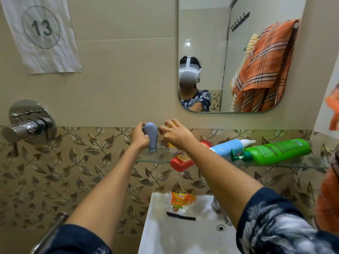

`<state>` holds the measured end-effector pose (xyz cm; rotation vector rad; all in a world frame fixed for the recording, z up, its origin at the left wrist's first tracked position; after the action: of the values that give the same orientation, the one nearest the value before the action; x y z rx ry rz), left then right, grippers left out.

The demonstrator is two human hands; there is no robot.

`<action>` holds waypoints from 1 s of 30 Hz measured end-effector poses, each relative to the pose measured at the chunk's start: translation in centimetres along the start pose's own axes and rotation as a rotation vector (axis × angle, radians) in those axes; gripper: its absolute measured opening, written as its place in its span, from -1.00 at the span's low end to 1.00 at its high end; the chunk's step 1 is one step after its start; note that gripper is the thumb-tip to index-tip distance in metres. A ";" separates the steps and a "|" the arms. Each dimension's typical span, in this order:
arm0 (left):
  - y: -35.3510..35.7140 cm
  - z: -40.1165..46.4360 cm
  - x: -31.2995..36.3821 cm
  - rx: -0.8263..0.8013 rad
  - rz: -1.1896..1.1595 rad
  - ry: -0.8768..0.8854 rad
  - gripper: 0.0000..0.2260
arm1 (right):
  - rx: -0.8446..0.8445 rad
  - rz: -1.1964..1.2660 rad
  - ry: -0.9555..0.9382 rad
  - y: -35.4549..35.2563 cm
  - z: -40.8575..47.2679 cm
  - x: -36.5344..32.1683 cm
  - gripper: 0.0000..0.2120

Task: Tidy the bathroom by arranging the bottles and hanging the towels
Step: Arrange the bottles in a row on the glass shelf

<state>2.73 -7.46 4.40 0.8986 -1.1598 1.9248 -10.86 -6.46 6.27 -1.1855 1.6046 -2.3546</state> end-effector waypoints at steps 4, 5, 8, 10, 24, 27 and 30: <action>0.1 -0.1 -0.1 0.019 -0.032 -0.012 -0.70 | 0.000 -0.023 -0.016 0.7 0.4 0.2 -0.67; 0.1 -0.1 -0.1 0.012 -0.024 -0.005 -0.69 | 0.001 -0.034 -0.019 0.8 0.5 0.3 -0.65; 0.2 -0.1 -0.1 -0.005 -0.021 0.008 -0.65 | 0.024 -0.054 -0.025 1.2 0.4 0.4 -0.58; 0.4 -0.1 -0.2 -0.008 -0.039 0.009 -0.64 | 0.056 -0.051 -0.024 1.3 0.3 0.4 -0.56; 1.6 -2.7 1.7 0.321 -0.063 0.061 -0.45 | 0.297 0.172 0.052 -0.3 -3.7 4.5 -0.67; 2.6 -4.7 3.2 0.206 -0.008 0.287 -0.59 | 0.332 0.269 0.102 0.0 -5.1 6.2 -0.73; 4.3 -6.8 3.2 -0.101 0.092 0.343 -0.59 | 0.257 0.346 0.164 0.7 -6.6 7.6 -0.74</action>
<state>-3.85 -2.10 2.83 0.4450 -1.0944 1.9777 -20.50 -5.08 8.89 -0.6245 1.3588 -2.3806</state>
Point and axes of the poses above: each hand's wrist, its own z-axis towards the middle knuckle, its own y-axis out of the palm, x = y × z, the point moved 1 cm from there along z, towards the middle knuckle
